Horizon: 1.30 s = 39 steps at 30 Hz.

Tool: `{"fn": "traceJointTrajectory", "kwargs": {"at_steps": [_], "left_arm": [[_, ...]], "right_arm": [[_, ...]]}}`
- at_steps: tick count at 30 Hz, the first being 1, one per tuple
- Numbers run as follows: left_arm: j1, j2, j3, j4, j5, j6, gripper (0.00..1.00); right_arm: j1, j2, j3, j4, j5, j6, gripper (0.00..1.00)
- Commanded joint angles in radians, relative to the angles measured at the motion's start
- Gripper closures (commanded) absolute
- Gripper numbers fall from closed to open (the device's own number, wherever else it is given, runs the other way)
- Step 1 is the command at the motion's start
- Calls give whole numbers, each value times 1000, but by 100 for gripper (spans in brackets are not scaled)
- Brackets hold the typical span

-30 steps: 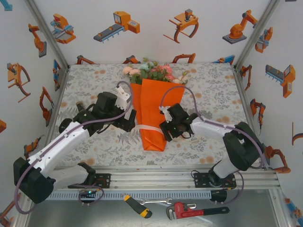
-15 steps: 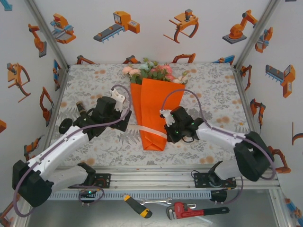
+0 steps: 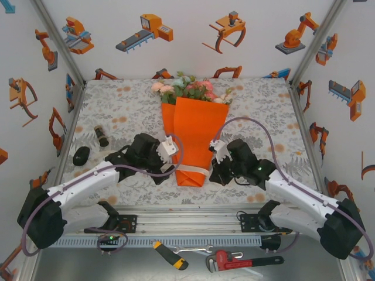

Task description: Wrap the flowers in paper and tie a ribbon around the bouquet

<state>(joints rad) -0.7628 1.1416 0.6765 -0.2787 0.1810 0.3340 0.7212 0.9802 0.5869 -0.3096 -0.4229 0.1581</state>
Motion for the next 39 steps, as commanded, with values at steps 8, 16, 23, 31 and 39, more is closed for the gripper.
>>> {"fn": "traceJointTrajectory", "kwargs": {"at_steps": [8,16,23,31,39], "left_arm": [[-30,-47,-67,133,37,57,0],[-19,-200,-168,349,-143,-124,0],[54,-21,-4,356,-259,-778,5],[47,184,108,278,-348,-1037,1],[62,178,69,243,-424,-1050,1]], "right_arm": [[36,-42,-9,-105,-131,122,100],[70,-122,-21,-128,158,287,53],[65,-78,-19,-119,618,623,51],[-7,-33,-65,-328,852,955,49],[-109,52,-103,-271,779,951,38]]}}
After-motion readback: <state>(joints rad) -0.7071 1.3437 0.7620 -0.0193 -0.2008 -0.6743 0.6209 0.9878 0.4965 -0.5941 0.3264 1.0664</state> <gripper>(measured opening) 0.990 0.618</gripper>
